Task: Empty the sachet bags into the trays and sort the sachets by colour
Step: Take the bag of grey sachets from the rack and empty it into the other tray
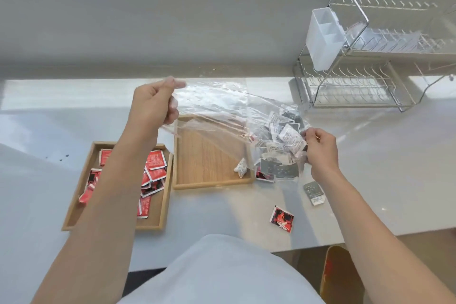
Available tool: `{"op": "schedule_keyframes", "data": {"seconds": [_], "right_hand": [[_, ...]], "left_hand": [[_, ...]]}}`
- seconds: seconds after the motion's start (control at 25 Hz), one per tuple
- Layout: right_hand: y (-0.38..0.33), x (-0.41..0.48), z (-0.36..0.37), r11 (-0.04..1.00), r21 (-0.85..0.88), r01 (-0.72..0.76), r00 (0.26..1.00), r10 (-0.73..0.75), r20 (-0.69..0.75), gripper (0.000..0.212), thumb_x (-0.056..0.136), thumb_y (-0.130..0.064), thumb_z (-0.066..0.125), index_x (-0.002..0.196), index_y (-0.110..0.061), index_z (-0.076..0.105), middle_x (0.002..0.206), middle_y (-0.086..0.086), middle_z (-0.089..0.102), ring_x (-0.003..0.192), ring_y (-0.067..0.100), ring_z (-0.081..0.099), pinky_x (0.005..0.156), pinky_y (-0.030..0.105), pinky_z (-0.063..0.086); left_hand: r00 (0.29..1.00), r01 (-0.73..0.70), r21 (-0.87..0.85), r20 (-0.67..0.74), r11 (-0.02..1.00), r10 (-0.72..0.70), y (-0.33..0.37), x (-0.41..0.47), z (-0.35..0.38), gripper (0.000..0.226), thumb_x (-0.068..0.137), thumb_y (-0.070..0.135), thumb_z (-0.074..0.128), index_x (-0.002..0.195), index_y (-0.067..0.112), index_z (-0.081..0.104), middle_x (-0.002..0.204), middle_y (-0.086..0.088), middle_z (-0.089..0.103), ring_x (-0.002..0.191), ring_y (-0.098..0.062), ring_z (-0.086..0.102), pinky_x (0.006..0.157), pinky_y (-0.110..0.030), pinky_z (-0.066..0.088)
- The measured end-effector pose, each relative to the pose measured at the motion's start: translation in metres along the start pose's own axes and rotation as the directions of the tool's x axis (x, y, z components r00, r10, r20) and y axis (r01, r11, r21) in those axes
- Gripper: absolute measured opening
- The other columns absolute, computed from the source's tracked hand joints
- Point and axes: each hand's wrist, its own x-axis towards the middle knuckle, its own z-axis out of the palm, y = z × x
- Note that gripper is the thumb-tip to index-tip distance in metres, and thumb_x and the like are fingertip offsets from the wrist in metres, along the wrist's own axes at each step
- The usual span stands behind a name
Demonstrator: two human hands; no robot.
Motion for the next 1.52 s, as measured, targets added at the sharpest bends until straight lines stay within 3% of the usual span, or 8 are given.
{"op": "schedule_keyframes", "data": {"seconds": [0.16, 0.28, 0.56, 0.72, 0.96, 1.12, 1.2, 1.52], "right_hand": [[-0.007, -0.005, -0.005, 0.998, 0.030, 0.046, 0.998, -0.045, -0.038, 0.030, 0.104, -0.025, 0.045, 0.082, -0.018, 0.065, 0.070, -0.004, 0.063, 0.053, 0.009, 0.058, 0.050, 0.023, 0.042], [-0.007, -0.012, -0.003, 0.987, -0.103, 0.125, 0.992, -0.126, 0.000, 0.031, 0.105, -0.026, 0.041, 0.092, -0.011, 0.064, 0.063, -0.002, 0.063, 0.053, 0.013, 0.055, 0.052, 0.028, 0.042], [-0.005, -0.006, -0.010, 0.982, -0.074, 0.175, 0.983, -0.178, -0.039, 0.031, 0.105, -0.027, 0.040, 0.089, -0.014, 0.064, 0.062, 0.001, 0.063, 0.048, 0.005, 0.053, 0.056, 0.027, 0.043], [-0.005, -0.004, -0.008, 0.980, -0.040, 0.193, 0.976, -0.197, -0.096, 0.030, 0.104, -0.027, 0.041, 0.087, -0.017, 0.063, 0.064, 0.001, 0.062, 0.061, 0.015, 0.056, 0.065, 0.033, 0.045], [-0.006, -0.007, -0.007, 0.981, 0.001, 0.194, 0.972, -0.192, -0.133, 0.029, 0.103, -0.026, 0.041, 0.082, -0.023, 0.061, 0.064, -0.001, 0.057, 0.057, 0.018, 0.052, 0.060, 0.033, 0.041], [-0.019, -0.009, -0.009, 0.967, 0.010, 0.254, 0.956, -0.249, -0.154, 0.028, 0.104, -0.026, 0.040, 0.087, -0.020, 0.061, 0.070, -0.001, 0.059, 0.053, 0.003, 0.053, 0.057, 0.028, 0.043], [-0.022, -0.008, -0.011, 0.963, 0.010, 0.269, 0.950, -0.263, -0.167, 0.028, 0.104, -0.023, 0.040, 0.089, -0.015, 0.062, 0.071, -0.006, 0.058, 0.053, -0.002, 0.054, 0.060, 0.016, 0.042], [-0.027, -0.015, -0.012, 0.952, 0.056, 0.300, 0.928, -0.278, -0.247, 0.027, 0.104, -0.021, 0.039, 0.089, -0.013, 0.061, 0.066, -0.004, 0.055, 0.054, 0.002, 0.055, 0.058, 0.011, 0.040]], "left_hand": [[0.999, -0.018, -0.055, -0.042, 0.998, 0.016, -0.004, -0.001, 0.003, 0.036, 0.105, 0.033, 0.042, 0.097, 0.013, 0.071, 0.042, 0.010, 0.040, 0.036, -0.008, 0.035, 0.041, -0.017, 0.029], [0.996, -0.017, -0.016, -0.086, 1.000, 0.015, -0.014, -0.002, 0.006, 0.039, 0.105, 0.034, 0.039, 0.098, 0.013, 0.072, 0.043, 0.009, 0.042, 0.035, -0.009, 0.037, 0.042, -0.019, 0.031], [0.986, -0.043, 0.030, -0.161, 0.999, 0.047, -0.034, -0.011, 0.010, 0.031, 0.105, 0.029, 0.043, 0.099, 0.013, 0.069, 0.043, 0.009, 0.045, 0.039, -0.006, 0.039, 0.043, -0.020, 0.034], [0.974, -0.113, 0.008, -0.195, 0.994, 0.113, -0.035, -0.015, 0.018, 0.029, 0.104, 0.028, 0.045, 0.099, 0.015, 0.070, 0.049, 0.007, 0.045, 0.042, -0.008, 0.039, 0.043, -0.018, 0.034], [0.973, -0.072, -0.050, -0.223, 0.996, 0.059, -0.045, -0.015, 0.019, 0.027, 0.104, 0.028, 0.046, 0.097, 0.020, 0.070, 0.051, 0.006, 0.044, 0.041, -0.009, 0.036, 0.041, -0.019, 0.031], [0.968, -0.049, -0.089, -0.248, 0.995, 0.026, -0.045, -0.012, 0.017, 0.026, 0.104, 0.027, 0.045, 0.100, 0.019, 0.069, 0.050, 0.008, 0.042, 0.039, -0.008, 0.033, 0.041, -0.020, 0.028], [0.970, -0.036, -0.103, -0.244, 0.994, 0.009, -0.043, -0.013, 0.018, 0.026, 0.104, 0.028, 0.045, 0.099, 0.020, 0.069, 0.050, 0.008, 0.043, 0.039, -0.007, 0.033, 0.041, -0.021, 0.027], [0.979, -0.026, -0.077, -0.204, 0.997, 0.010, -0.043, -0.015, 0.020, 0.025, 0.104, 0.029, 0.045, 0.107, 0.022, 0.069, 0.050, 0.009, 0.044, 0.041, -0.007, 0.034, 0.043, -0.020, 0.029]]}}
